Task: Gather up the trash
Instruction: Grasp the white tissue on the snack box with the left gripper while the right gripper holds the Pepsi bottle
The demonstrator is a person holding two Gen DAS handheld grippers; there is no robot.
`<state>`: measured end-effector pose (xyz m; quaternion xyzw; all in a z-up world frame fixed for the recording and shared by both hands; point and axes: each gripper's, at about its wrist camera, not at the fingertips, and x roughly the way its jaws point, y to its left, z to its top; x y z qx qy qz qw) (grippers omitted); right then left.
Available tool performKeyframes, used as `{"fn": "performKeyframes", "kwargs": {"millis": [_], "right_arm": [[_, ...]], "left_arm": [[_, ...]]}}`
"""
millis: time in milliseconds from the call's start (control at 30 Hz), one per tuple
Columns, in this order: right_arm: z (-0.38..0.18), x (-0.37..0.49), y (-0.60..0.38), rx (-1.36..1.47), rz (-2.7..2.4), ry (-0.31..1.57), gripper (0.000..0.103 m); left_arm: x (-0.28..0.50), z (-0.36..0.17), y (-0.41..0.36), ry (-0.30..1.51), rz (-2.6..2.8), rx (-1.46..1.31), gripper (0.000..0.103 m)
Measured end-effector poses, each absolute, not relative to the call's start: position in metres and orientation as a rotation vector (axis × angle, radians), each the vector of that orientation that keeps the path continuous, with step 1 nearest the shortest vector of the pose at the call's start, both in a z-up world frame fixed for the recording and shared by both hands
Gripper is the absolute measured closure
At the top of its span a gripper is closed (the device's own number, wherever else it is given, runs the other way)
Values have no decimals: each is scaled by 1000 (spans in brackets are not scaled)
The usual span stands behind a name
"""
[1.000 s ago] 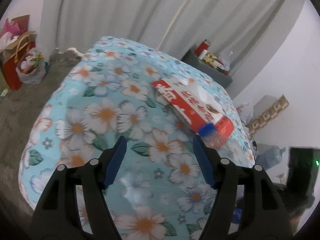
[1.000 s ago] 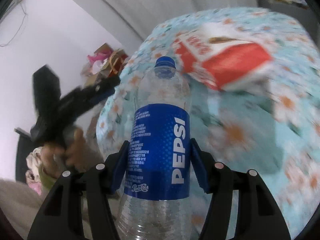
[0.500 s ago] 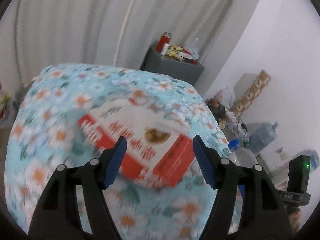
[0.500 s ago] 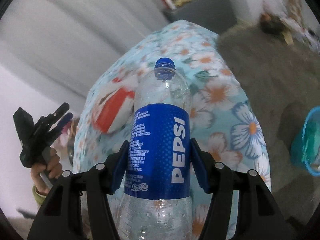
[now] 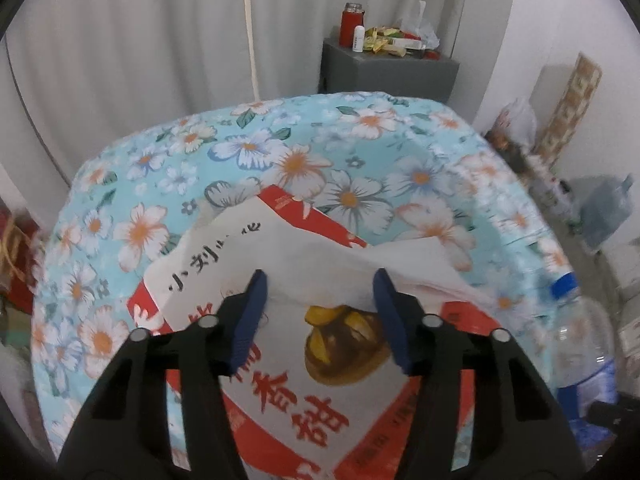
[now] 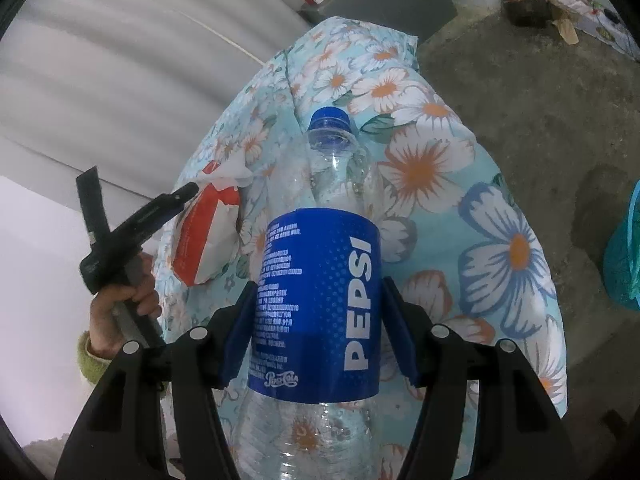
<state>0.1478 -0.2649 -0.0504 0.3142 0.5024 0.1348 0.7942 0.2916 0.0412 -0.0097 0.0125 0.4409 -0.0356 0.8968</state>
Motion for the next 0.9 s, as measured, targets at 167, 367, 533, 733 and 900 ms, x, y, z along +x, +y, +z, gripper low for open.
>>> {"fn": "performKeyframes", "kwargs": {"millis": [167, 367, 533, 733, 900], "right_arm": [[-51, 148, -265, 680, 291, 1080, 43], [-51, 148, -265, 681, 293, 1081, 43], [-52, 148, -265, 691, 292, 1082, 43], [-51, 148, -266, 699, 288, 1086, 43], [-51, 148, -266, 699, 287, 1089, 43]], "left_arm": [[291, -10, 36, 903, -69, 66, 87], [285, -1, 32, 865, -98, 81, 102], [271, 23, 27, 779, -148, 63, 103], [248, 55, 22, 673, -196, 53, 103], [246, 68, 36, 667, -185, 8, 103]]}}
